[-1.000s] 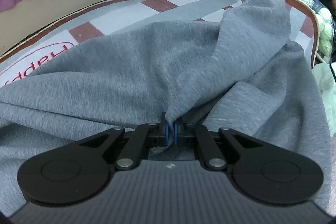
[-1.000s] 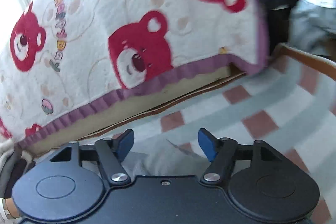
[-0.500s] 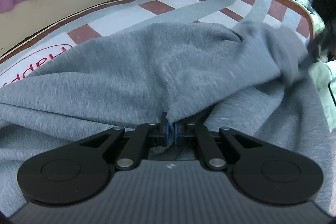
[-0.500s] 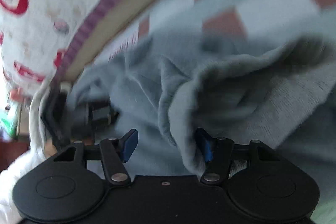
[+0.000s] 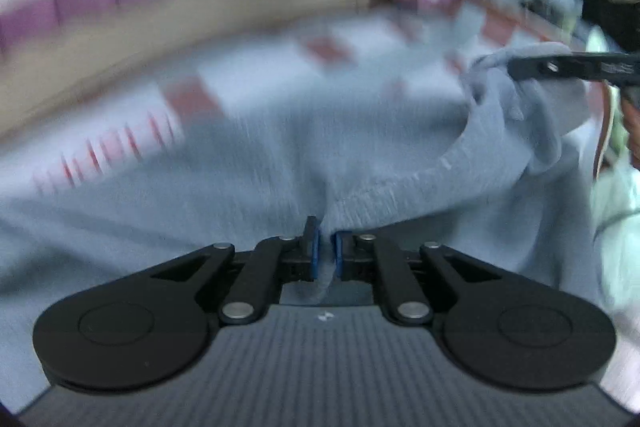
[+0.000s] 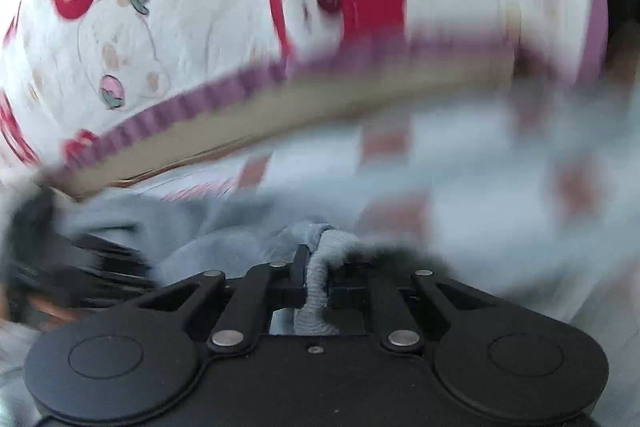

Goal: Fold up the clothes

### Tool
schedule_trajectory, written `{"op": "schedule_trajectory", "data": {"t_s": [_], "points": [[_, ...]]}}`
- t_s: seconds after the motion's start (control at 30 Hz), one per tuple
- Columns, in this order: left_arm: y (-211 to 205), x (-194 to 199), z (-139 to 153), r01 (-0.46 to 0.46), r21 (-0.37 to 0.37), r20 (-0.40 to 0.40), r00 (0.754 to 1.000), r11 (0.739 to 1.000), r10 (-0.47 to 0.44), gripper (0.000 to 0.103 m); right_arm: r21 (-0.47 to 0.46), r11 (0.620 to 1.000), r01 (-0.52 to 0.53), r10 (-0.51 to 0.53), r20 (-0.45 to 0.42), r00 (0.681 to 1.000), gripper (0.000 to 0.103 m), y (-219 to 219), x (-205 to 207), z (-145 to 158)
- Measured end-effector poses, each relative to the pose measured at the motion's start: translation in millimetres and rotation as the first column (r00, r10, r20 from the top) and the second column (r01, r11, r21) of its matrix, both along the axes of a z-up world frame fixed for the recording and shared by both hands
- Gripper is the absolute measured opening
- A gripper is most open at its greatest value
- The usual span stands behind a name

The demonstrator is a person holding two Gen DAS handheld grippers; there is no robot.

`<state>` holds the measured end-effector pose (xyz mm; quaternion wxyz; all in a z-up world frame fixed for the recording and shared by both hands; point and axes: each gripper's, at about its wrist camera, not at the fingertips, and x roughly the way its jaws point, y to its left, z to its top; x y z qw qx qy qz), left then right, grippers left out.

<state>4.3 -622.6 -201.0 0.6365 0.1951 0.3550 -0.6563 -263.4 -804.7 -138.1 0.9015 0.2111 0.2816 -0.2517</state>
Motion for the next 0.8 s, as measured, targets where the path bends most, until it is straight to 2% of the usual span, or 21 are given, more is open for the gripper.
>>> {"op": "schedule_trajectory", "data": {"t_s": [0.07, 0.13, 0.17, 0.3, 0.37, 0.43, 0.47, 0.57, 0.67, 0.73, 0.8], "points": [[-4.5, 15.5, 29.7, -0.04, -0.102, 0.043, 0.998, 0.994, 0.045, 0.022, -0.064, 0.994, 0.086, -0.085, 0.017, 0.996, 0.01, -44.5, 3.6, 34.9], [-10.7, 33.9, 45.9, -0.106, -0.167, 0.106, 0.986, 0.98, 0.125, 0.039, -0.123, 0.983, 0.138, -0.137, 0.017, 0.99, 0.01, -83.2, 15.1, 56.5], [-13.9, 44.1, 48.5, -0.133, -0.181, 0.131, 0.979, 0.974, 0.158, 0.04, -0.153, 0.976, 0.157, -0.156, 0.014, 0.988, 0.009, -101.2, 22.8, 64.2], [-25.6, 88.5, 29.5, -0.269, -0.14, 0.212, 0.932, 0.953, 0.294, 0.041, -0.243, 0.962, 0.126, -0.146, -0.067, 0.987, 0.008, -134.4, 55.3, 68.9], [-27.3, 109.5, 12.3, -0.333, -0.099, 0.267, 0.899, 0.938, 0.348, 0.041, -0.228, 0.963, 0.143, -0.164, -0.079, 0.983, 0.007, -141.0, 60.8, 59.6], [-22.5, 132.7, -6.2, -0.394, -0.047, 0.284, 0.876, 0.918, 0.391, 0.041, -0.216, 0.962, 0.168, -0.191, -0.09, 0.977, 0.007, -144.9, 64.3, 46.6], [-16.8, 145.2, -15.6, -0.418, -0.028, 0.263, 0.873, 0.908, 0.41, 0.041, -0.214, 0.96, 0.179, -0.204, -0.098, 0.974, 0.007, -146.6, 67.2, 38.6], [-1.8, 164.7, -33.9, -0.397, 0.02, 0.256, 0.889, 0.918, 0.379, 0.041, -0.205, 0.959, 0.193, -0.215, -0.093, 0.972, 0.007, -147.4, 62.9, 21.0], [12.9, 177.9, -46.4, -0.36, 0.054, 0.248, 0.908, 0.931, 0.337, 0.047, -0.189, 0.96, 0.205, -0.219, -0.059, 0.974, 0.007, -148.3, 55.4, 8.6], [21.9, 183.9, -48.2, -0.327, 0.057, 0.205, 0.928, 0.943, 0.31, 0.054, -0.189, 0.96, 0.207, -0.215, -0.02, 0.976, 0.007, -146.3, 49.8, 4.4], [31.4, 189.1, -48.0, -0.284, 0.065, 0.156, 0.95, 0.957, 0.271, 0.056, -0.202, 0.958, 0.205, -0.206, 0.019, 0.978, 0.007, -140.7, 43.8, 2.9]]}}
